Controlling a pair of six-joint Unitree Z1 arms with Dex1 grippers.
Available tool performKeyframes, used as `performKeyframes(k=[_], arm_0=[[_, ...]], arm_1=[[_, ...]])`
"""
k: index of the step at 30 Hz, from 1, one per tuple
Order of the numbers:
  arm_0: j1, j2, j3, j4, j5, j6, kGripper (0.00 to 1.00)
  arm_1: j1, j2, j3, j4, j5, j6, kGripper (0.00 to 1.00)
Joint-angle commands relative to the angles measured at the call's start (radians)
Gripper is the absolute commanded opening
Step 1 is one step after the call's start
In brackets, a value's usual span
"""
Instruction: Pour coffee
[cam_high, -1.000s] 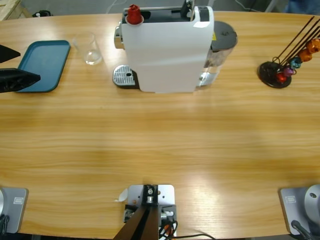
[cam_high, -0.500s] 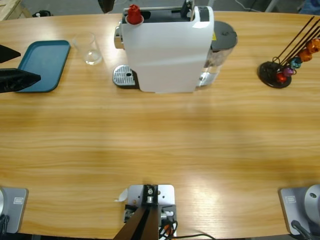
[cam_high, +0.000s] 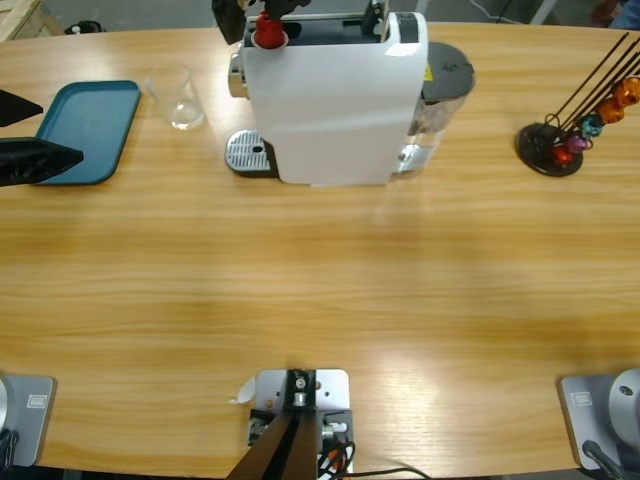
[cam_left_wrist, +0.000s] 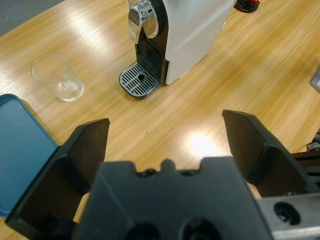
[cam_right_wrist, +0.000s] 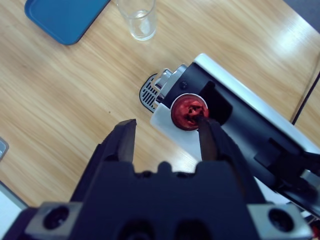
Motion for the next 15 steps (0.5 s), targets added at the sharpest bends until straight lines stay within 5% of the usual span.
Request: performKeyframes(k=[1,15], arm_0=[[-0.008,0.038,0.031,-0.005,0.008,-0.008,0.977],[-0.008,0.050,0.032,-0.012,0.008,-0.006,0.977]], arm_1=[[-0.027,0.080,-0.018,0.021,-0.036,0.015,0.260],[-0.030,0.040,-0.081,0.027,-0.069,0.001,0.283]])
